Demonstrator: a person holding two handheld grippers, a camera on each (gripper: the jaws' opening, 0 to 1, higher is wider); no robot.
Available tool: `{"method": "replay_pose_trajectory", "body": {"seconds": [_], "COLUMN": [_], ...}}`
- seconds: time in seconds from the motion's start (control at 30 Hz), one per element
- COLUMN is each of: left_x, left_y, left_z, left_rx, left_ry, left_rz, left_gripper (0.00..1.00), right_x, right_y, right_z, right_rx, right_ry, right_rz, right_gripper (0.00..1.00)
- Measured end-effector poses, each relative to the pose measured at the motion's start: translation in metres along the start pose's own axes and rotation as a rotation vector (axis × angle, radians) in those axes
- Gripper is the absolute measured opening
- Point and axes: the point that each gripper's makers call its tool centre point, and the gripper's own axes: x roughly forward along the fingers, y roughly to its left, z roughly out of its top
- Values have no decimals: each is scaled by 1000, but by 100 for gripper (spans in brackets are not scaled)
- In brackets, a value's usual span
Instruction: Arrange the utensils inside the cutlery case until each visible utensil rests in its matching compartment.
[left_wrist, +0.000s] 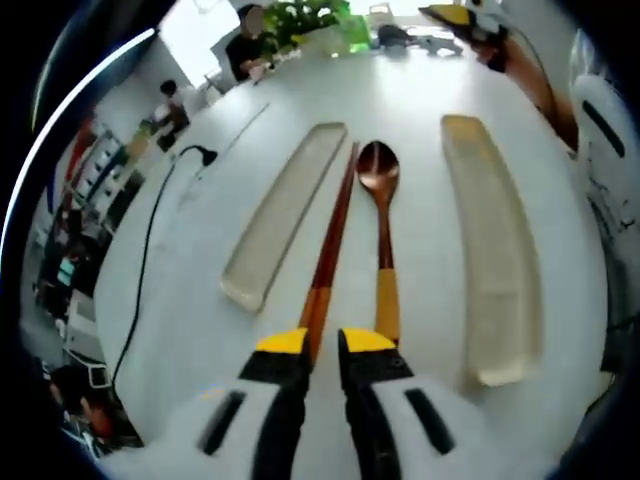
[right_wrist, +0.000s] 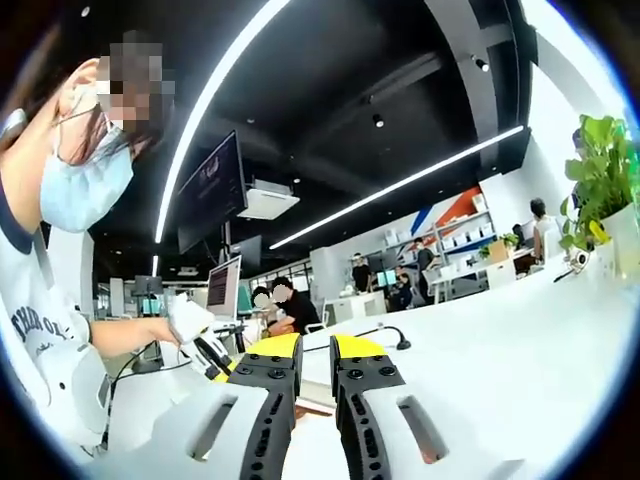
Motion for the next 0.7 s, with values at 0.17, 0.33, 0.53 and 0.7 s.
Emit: {"method": "replay_pose_trajectory", "body": {"seconds": [0.17, 0.33, 0.53, 0.7], "left_x": [3, 8, 8, 9], "left_y": [-2, -4, -2, 0], "left_z": [1, -3, -3, -3], "left_rx": [-9, 4, 1, 14], "left_ry": [-2, 33, 42, 63], "left_rz": [-9, -34, -53, -89], "left_gripper": [12, 12, 11, 7], "right_x": [2, 0, -4, -5], "right_y": [1, -3, -8, -9], "right_z": [-3, -3, -5, -6], "right_rx": [-7, -1, 15, 33], "right_ry": [7, 9, 7, 4], "right_rz": [-1, -10, -26, -26], "right_gripper": [10, 10, 10, 10]}}
